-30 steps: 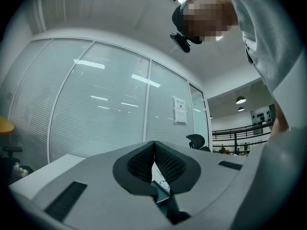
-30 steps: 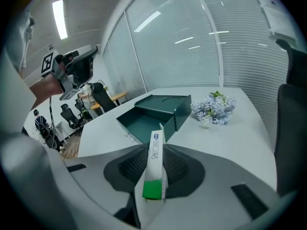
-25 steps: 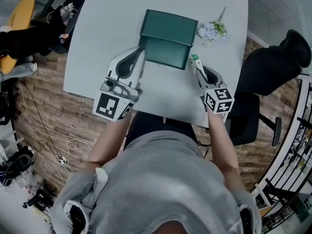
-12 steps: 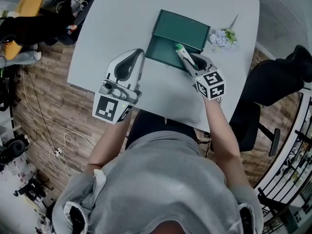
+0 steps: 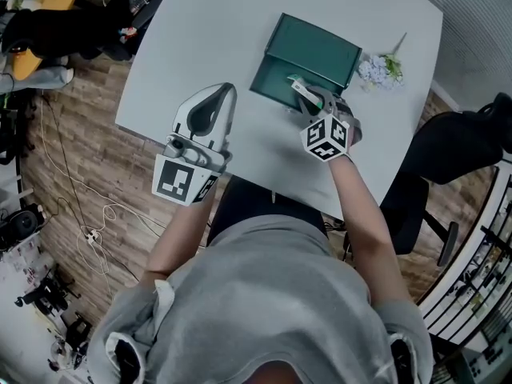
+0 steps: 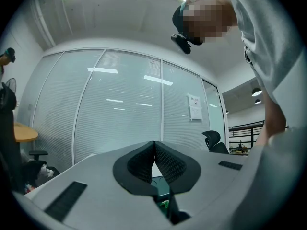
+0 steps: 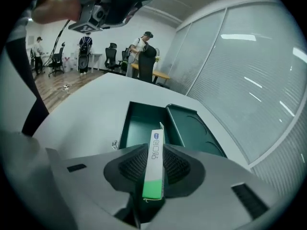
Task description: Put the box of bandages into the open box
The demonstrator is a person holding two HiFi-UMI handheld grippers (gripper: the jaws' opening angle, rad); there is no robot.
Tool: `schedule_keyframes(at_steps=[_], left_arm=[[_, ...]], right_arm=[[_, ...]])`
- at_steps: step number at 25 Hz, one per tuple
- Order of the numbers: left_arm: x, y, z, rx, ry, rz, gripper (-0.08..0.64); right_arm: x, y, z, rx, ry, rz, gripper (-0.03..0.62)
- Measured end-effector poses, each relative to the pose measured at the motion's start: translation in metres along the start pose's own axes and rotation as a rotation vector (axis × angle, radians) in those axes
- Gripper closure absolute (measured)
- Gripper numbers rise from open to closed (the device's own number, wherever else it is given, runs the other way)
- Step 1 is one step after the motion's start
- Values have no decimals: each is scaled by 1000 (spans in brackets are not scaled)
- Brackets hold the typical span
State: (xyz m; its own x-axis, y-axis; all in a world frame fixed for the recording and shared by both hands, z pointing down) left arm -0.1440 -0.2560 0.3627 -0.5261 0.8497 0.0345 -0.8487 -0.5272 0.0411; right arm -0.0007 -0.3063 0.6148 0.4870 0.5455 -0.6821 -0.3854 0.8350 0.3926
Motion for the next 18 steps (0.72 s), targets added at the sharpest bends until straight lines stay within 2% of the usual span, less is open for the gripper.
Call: schedule_keyframes(at_steps=[4, 7, 11, 14, 16, 18], left_arm=[[-1, -4, 2, 3, 3, 1, 541], [-2, -3, 3, 6, 3, 6, 541], [-2, -1, 2, 8, 0, 12, 541], [-3, -3, 0, 9, -7, 12, 541], [-4, -4, -3, 8, -13, 14, 541], [-6, -3, -7, 6, -18, 17, 541]], right_arm=[[-4, 5, 3, -19, -7, -8, 476], [-10, 12, 3, -95, -5, -69, 458], [-5, 10, -7, -190, -53, -96, 422], [11, -2, -17, -320, -144, -85, 422], [29, -21, -26, -440, -230, -41, 435], [51, -46, -35, -548, -321, 21, 519]])
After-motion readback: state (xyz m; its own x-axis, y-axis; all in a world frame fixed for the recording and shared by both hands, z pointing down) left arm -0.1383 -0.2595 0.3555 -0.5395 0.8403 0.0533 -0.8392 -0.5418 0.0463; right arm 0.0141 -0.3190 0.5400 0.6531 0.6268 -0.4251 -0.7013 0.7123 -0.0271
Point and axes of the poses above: the fingertips, and each gripper's own axes: x backward along the fingers, y to its left, z out of its underside, the point moved 2 cm from there along x, backward along the fingers, and after that the axes turned 3 degrees about z, right-handed, at the moved point
